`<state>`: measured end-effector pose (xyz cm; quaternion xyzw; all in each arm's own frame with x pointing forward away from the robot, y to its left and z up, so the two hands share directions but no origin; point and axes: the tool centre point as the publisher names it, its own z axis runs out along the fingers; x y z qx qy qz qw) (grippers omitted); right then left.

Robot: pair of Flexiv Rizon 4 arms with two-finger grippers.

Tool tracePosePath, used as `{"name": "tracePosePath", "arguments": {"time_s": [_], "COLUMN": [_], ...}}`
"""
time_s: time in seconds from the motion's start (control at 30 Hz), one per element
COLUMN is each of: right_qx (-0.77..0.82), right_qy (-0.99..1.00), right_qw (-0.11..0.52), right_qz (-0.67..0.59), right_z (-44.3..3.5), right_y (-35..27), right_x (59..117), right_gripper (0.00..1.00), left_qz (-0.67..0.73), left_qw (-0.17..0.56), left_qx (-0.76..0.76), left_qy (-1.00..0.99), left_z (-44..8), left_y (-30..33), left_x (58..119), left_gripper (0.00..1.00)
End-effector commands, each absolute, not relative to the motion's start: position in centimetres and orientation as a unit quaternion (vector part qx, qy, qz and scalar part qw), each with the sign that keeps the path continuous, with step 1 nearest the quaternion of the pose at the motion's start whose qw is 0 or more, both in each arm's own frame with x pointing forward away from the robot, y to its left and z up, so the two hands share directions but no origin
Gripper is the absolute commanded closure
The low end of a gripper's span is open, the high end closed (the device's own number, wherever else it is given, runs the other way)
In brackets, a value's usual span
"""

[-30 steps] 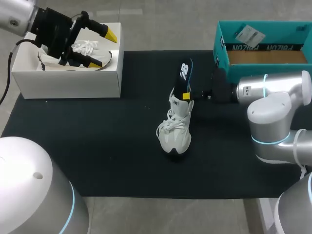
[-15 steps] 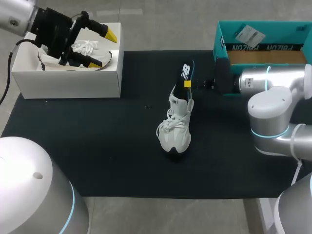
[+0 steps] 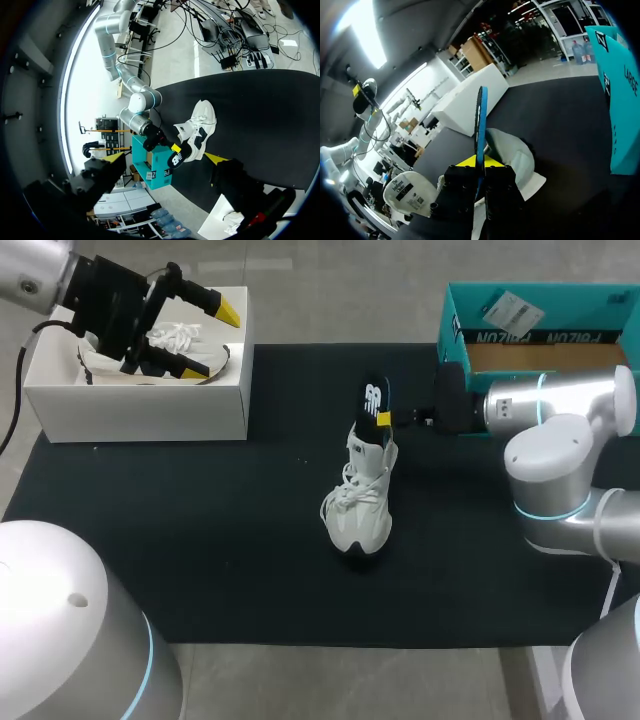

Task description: Take the shoe out of the shoebox, open the shoe tongue, remove and reinsert the insole, then place the shoe into the shoebox

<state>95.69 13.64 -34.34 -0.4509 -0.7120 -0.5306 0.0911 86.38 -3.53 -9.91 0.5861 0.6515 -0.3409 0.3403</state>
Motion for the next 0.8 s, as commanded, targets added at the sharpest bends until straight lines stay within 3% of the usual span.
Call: {"name": "tracePosePath", "arguments": {"time_s": [0.03,0.27,0.3,0.33,0.37,0.5,0.57,0.7,0.8], "right_qx": [-0.458,-0.472,-0.472,-0.474,-0.474,-0.468,-0.464,-0.458,-0.456], "right_qy": [-0.716,-0.707,-0.704,-0.702,-0.700,-0.701,-0.702,-0.706,-0.707], "right_qw": [0.096,0.112,0.111,0.111,0.109,0.100,0.095,0.088,0.084], "right_qz": [-0.518,-0.516,-0.518,-0.521,-0.523,-0.528,-0.532,-0.532,-0.534], "right_z": [-34.7,-35.2,-35.2,-35.1,-34.9,-34.0,-33.5,-33.2,-33.1], "right_y": [14.0,14.1,14.1,14.0,14.0,13.9,13.8,13.5,13.4], "right_x": [94.6,93.1,93.1,93.3,93.6,94.9,95.7,97.0,97.6], "right_gripper": [1.00,1.00,0.91,0.65,0.52,0.32,0.35,0.51,0.57], "left_qz": [-0.340,-0.340,-0.340,-0.340,-0.340,-0.340,-0.340,-0.340,-0.340], "left_qw": [0.338,0.338,0.338,0.338,0.338,0.338,0.338,0.338,0.338], "left_qx": [0.587,0.587,0.587,0.587,0.587,0.587,0.587,0.587,0.587], "left_qy": [0.652,0.652,0.652,0.652,0.652,0.652,0.652,0.652,0.652], "left_z": [-9.9,-9.9,-9.9,-9.9,-9.9,-9.9,-9.9,-9.9,-9.9], "left_y": [-3.5,-3.5,-3.5,-3.5,-3.5,-3.5,-3.5,-3.5,-3.5], "left_x": [86.4,86.4,86.4,86.4,86.4,86.4,86.4,86.4,86.4], "left_gripper": [0.00,0.00,0.00,0.00,0.00,0.00,0.00,0.00,0.00]}}
